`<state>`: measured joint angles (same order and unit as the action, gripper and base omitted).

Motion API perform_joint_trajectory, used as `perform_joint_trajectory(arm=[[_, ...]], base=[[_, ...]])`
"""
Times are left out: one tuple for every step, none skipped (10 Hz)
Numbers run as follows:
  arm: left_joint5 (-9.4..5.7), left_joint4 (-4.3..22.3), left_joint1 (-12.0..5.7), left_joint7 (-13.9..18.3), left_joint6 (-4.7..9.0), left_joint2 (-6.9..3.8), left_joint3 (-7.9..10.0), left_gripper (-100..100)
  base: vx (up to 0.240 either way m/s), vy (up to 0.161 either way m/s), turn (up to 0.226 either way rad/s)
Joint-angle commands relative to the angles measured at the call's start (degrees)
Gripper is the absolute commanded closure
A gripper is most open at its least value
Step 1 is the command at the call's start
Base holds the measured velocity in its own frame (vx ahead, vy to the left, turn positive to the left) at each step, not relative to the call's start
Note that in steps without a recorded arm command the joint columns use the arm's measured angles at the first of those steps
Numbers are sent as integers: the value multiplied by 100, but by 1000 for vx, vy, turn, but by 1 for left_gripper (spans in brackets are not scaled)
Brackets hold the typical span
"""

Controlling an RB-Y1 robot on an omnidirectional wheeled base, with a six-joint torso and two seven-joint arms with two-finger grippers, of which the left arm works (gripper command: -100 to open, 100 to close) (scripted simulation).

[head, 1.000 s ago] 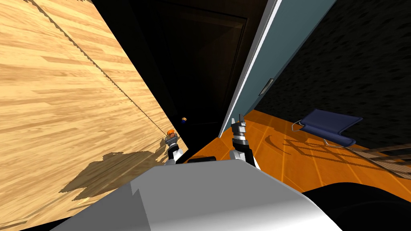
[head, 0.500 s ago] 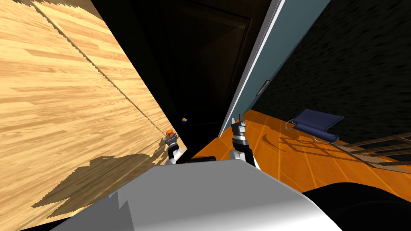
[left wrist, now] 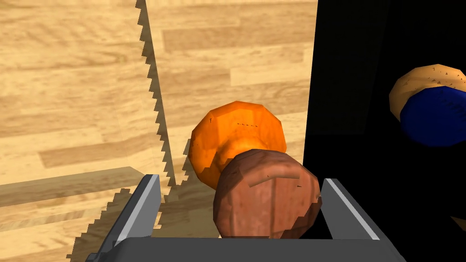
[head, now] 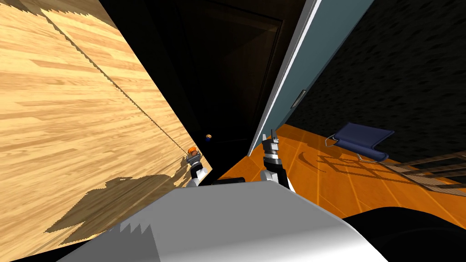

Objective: Push the door open

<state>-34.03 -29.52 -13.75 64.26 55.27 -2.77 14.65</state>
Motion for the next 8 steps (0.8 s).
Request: perform_joint_trajectory(arm=[[-89,-286,286,-161,-110,-32,163,100],[-89,-510,355,-161,-110,-32,163,100],[-89,-367,293,-161,-110,-32,163,100],[-89,-282,257,-161,-110,-32,163,100],[-89,-541,355,-161,-110,-32,163,100],[-124,-531,354,-179,-75,-47,210,100],[-124,-531,354,-179,-75,-47,210,100],[-166,-518,351,-202,-31,-62,268,100]], base=[[18,57,-45],[9,56,5],[6,23,-25],[18,-3,10],[10,-6,20],[0,12,-47],[7,24,-34],[25,49,-69]])
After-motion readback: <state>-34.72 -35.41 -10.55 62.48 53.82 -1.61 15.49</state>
